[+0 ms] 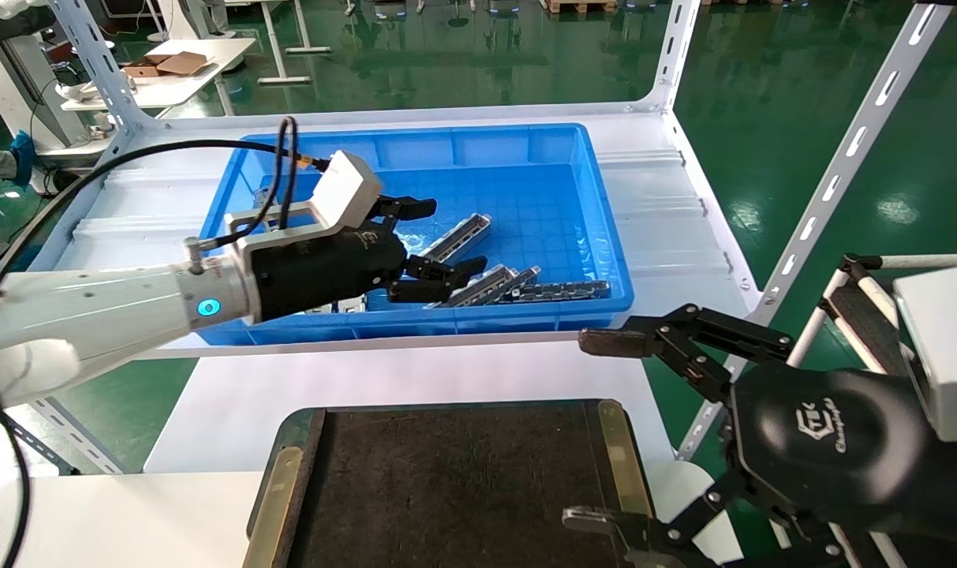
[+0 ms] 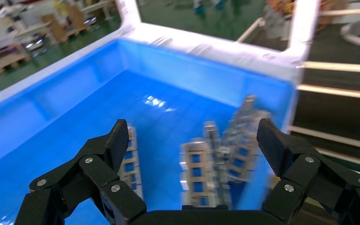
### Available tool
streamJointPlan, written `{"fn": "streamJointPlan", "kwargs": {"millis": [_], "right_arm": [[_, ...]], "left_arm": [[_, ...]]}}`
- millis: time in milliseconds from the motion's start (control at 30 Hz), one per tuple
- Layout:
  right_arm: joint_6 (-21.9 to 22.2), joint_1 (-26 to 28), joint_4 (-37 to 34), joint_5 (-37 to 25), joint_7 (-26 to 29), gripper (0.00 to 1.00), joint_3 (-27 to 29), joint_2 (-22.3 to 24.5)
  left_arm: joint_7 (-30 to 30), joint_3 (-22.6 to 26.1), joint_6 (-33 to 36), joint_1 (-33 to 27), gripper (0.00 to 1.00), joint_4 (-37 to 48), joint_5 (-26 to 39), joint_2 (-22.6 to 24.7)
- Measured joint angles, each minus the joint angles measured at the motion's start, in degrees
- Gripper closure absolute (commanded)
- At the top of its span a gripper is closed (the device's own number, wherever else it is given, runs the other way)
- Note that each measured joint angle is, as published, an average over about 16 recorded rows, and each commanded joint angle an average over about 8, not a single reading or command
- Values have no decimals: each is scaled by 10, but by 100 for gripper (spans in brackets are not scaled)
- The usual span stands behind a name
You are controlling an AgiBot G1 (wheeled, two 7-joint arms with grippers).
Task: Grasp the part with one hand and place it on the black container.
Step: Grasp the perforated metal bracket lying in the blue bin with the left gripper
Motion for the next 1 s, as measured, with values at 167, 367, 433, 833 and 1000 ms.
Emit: {"fn": "streamJointPlan", "kwargs": {"millis": [167,367,433,833,1000], "right_arm": [[0,0,0,0,0,0,0,0],[0,0,0,0,0,15,0,0],[0,0,0,0,0,40,0,0],[0,0,0,0,0,100,-1,0],[0,0,0,0,0,100,-1,0]], "left_arm": [[30,5,-43,-26,0,83,16,43],[60,5,-88,-51,5,167,24,85],[68,5,-100,-57,28,190,25,96],[92,5,-144,-74,100,264,14,127],[95,9,-152,-71,100,270,8,129]]}}
